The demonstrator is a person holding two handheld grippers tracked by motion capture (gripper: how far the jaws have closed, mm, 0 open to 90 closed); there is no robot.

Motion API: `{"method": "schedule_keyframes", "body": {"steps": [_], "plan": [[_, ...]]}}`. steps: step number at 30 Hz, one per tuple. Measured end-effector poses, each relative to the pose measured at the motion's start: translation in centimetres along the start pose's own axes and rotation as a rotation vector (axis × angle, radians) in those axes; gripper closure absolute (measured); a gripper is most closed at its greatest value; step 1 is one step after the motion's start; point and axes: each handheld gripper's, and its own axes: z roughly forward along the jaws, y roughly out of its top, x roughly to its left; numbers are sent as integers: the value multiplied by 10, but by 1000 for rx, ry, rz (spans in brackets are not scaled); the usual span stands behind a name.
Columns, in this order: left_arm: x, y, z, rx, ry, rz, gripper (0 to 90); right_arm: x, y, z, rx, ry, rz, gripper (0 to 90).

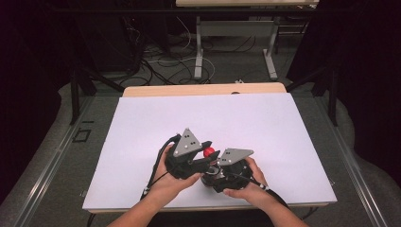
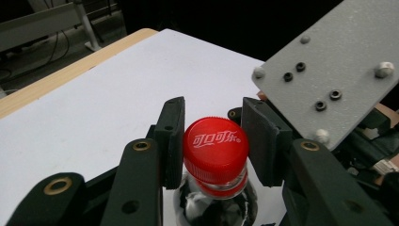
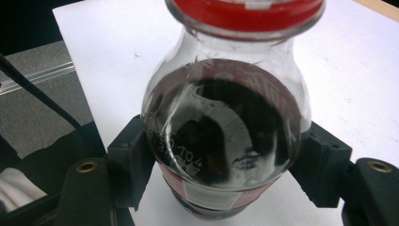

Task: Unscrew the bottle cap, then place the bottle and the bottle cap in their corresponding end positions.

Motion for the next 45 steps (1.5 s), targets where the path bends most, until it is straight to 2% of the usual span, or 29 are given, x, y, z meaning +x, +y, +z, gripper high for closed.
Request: {"method": "schedule_keyframes", "body": {"steps": [6, 15, 22, 26, 31, 32, 33, 35, 37, 38, 40, 42, 45], "plan": [[10, -1, -8, -6, 16, -24, 613, -3, -1, 0, -1, -8, -4, 303], [32, -9, -15, 1, 69, -74, 614, -10, -2, -1, -16, -47, 16, 303], [50, -27, -8, 34, 132, -116, 614, -14, -3, -2, -21, -59, 23, 303], [63, -40, -4, 35, 145, -161, 613, -16, -3, -3, -8, -69, 34, 303], [76, -54, -1, 37, 179, -182, 614, -21, -4, -3, -17, -86, 39, 303], [78, -56, -1, 46, 172, -190, 614, -23, -4, -3, -24, -91, 38, 303], [79, -58, -1, 37, 173, -202, 613, -24, -3, -3, -14, -91, 44, 303], [82, -61, -1, 47, 183, -196, 614, -27, -1, -2, -33, -109, 46, 303], [83, -64, 0, 31, 198, -207, 613, -32, 1, -2, -32, -120, 49, 303], [84, -65, -2, 42, 190, -206, 613, -35, 2, -2, -34, -128, 52, 302], [86, -68, -1, 32, 200, -210, 614, -39, 4, 1, -46, -153, 57, 303], [87, -72, 0, 26, 210, -212, 614, -45, 8, 2, -35, -168, 69, 303], [88, -77, 3, 43, 203, -214, 614, -53, 14, 7, -40, -181, 88, 303]]}}
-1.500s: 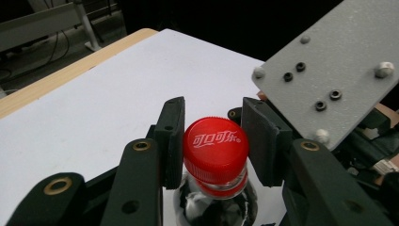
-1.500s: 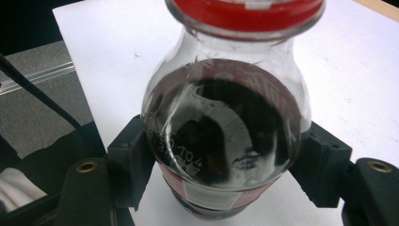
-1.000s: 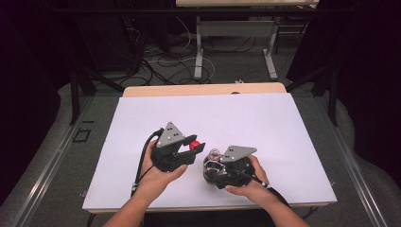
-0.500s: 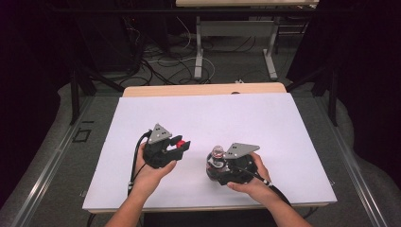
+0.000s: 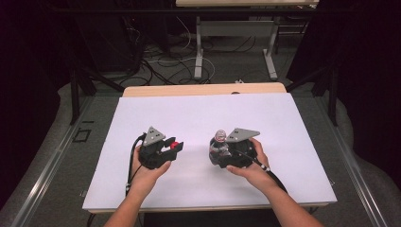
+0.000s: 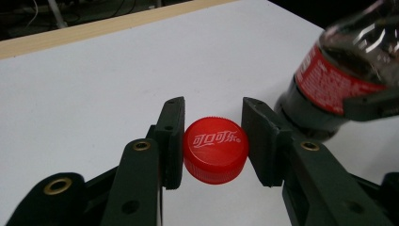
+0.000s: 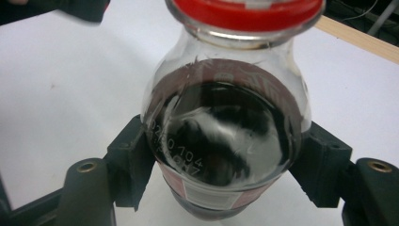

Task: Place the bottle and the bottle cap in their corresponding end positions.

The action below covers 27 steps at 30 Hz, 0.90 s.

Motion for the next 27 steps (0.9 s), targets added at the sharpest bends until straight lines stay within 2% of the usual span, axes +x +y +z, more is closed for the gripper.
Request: {"method": "schedule_keyframes", "body": {"steps": [6, 10, 14, 16, 19, 21, 24, 27], "plan": [[2, -11, 7, 9, -4, -5, 613, -12, 19, 18, -16, -53, 6, 303], [4, -16, 10, 10, -12, -18, 613, -24, 31, 31, -25, -49, 51, 303], [6, -19, 11, 18, -11, -14, 614, -35, 39, 48, -23, -67, 53, 303], [7, -20, 12, 19, -12, -13, 614, -40, 41, 57, -13, -73, 75, 303], [7, -21, 14, 10, -7, -23, 614, -49, 42, 73, 4, -100, 72, 302], [8, -22, 14, 21, -13, -17, 613, -53, 41, 81, 26, -114, 92, 302], [9, -24, 16, 15, -4, -17, 613, -60, 38, 93, 25, -127, 123, 301], [9, -24, 16, 16, -7, -22, 613, -64, 37, 100, 26, -141, 129, 301]]}}
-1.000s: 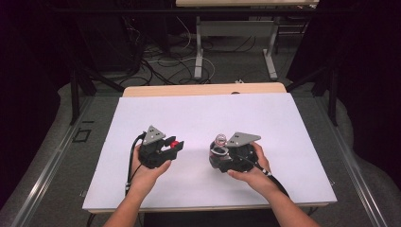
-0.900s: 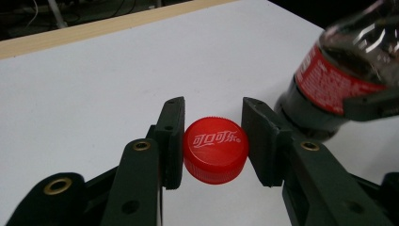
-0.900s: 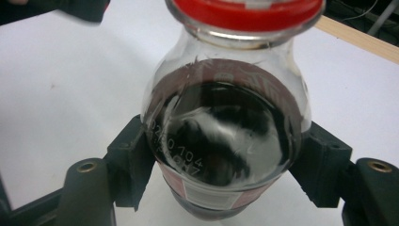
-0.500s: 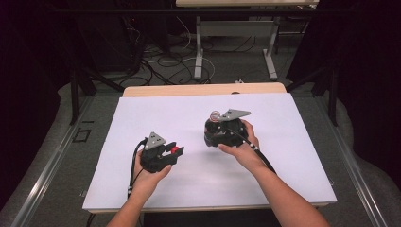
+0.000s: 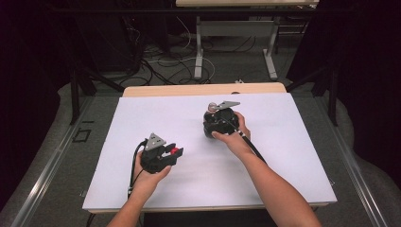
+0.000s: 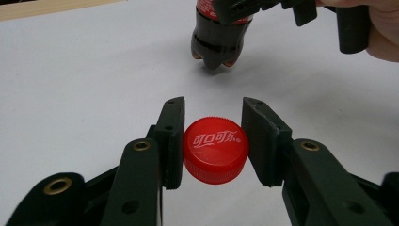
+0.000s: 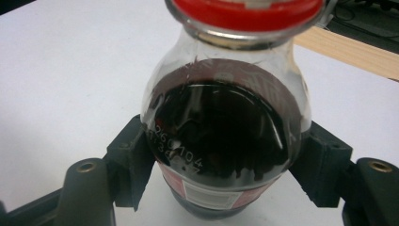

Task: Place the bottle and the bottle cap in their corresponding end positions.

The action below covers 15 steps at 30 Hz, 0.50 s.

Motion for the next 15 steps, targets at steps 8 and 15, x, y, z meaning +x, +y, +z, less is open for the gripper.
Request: {"method": "schedule_keyframes", "body": {"steps": [8, 15], "plan": [[0, -3, 2, 8, -1, -13, 613, -2, 1, 11, -9, 10, 20, 301], [1, -4, 1, 14, 1, -19, 613, 7, -4, 16, 6, 25, 4, 299]]}}
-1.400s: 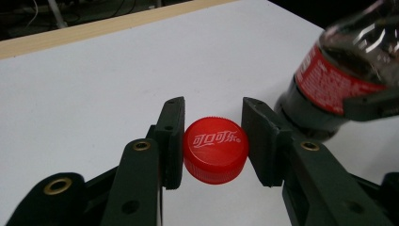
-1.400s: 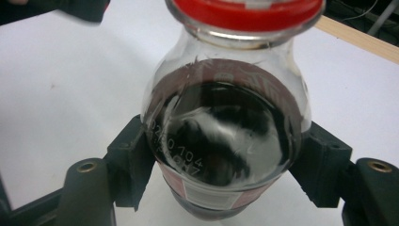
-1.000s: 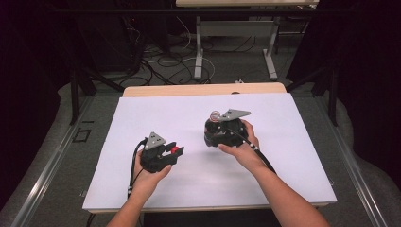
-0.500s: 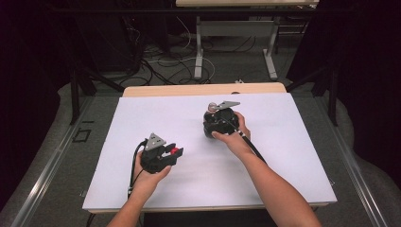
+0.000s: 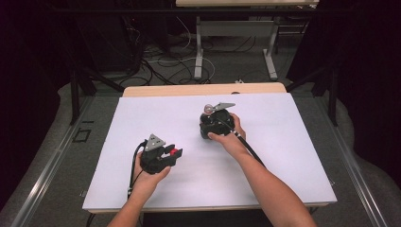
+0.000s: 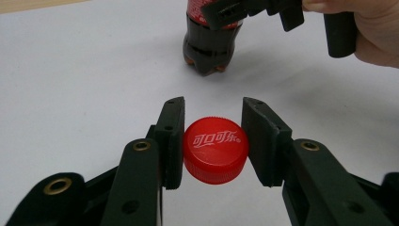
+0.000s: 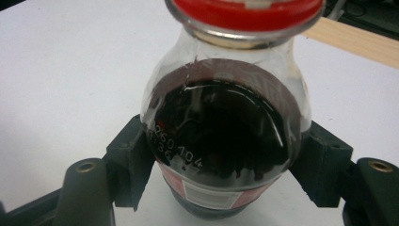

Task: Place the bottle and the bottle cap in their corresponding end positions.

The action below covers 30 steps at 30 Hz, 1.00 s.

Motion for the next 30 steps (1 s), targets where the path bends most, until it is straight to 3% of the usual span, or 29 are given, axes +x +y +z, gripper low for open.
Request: {"method": "schedule_keyframes", "body": {"steps": [4, 12, 17, 18, 19, 24, 27, 30], "plan": [[0, 0, 0, -5, 5, -1, 613, 5, -4, 2, -6, 0, -27, 295], [-1, -1, 1, -2, 1, 3, 613, 6, -7, 3, -21, -3, -13, 283], [-1, -1, 3, 9, -3, 10, 613, 6, -7, 0, -32, 26, 4, 179], [-1, -1, 4, 10, -4, 12, 613, 6, -7, -2, -9, 28, -5, 166], [-2, -1, 5, 12, -5, 15, 613, 7, -8, -2, -33, 21, 1, 161], [-4, -3, 15, 15, -23, 0, 612, 5, -13, -11, -54, 8, 25, 149], [-8, -2, 24, 26, -37, 21, 612, 1, -20, -20, -63, -3, 36, 144], [-11, 0, 36, 35, -71, 17, 612, -5, -27, -30, -75, -20, 48, 126]]}}
